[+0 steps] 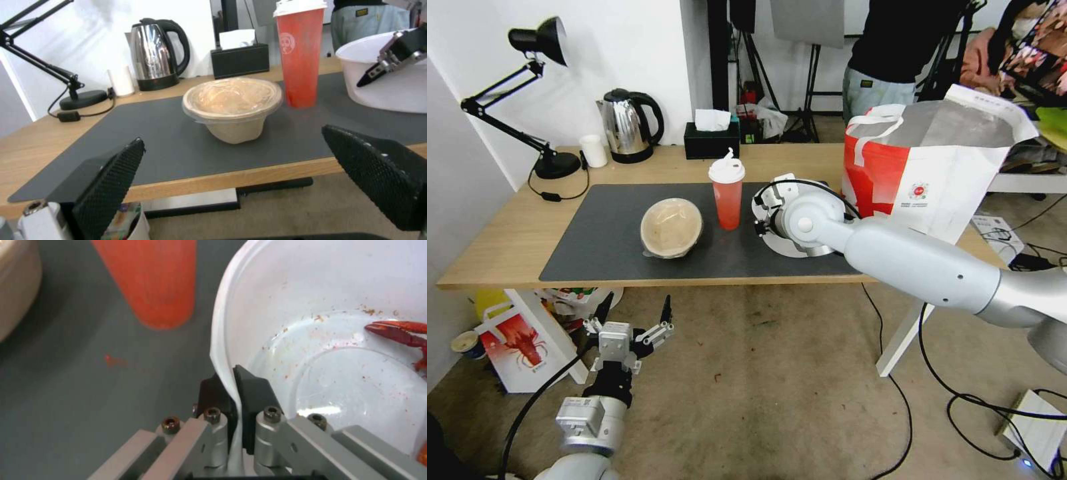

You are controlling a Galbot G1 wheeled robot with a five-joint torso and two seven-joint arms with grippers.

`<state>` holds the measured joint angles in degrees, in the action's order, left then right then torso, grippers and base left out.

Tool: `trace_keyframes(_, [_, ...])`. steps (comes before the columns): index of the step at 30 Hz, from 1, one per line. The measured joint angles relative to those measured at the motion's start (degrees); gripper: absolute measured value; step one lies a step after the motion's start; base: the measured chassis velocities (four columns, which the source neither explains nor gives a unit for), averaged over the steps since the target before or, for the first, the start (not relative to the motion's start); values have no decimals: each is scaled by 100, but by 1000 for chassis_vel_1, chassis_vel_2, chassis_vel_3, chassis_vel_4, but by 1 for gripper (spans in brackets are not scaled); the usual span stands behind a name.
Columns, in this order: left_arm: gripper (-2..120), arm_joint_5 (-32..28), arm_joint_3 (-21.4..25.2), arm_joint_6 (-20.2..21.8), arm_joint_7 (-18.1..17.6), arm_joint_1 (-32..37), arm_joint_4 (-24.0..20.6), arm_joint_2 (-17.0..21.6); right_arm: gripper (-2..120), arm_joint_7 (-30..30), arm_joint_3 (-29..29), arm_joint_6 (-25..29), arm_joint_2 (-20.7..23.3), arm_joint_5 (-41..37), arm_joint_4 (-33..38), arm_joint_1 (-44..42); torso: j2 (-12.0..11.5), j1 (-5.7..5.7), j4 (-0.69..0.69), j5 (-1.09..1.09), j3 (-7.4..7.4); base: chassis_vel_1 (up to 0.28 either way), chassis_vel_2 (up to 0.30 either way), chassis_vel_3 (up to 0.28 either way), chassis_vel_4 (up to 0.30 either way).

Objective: Pick up the trash from the table and place it into the takeout bag.

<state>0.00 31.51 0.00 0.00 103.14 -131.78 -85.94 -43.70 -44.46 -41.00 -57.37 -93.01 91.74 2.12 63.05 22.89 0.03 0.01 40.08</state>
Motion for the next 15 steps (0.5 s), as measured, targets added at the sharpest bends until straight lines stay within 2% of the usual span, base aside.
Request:
trace_keyframes(11, [100, 0, -1, 0, 0, 0, 0, 0, 0, 21, -87, -58, 197, -225, 219, 320, -6, 6, -8, -1, 6, 0, 0, 0, 0])
trace_keyframes(15, [100, 0, -1, 0, 0, 0, 0, 0, 0, 139, -175, -60, 343, -266, 393, 543, -6, 5, -5, -2, 4, 0, 0, 0, 0])
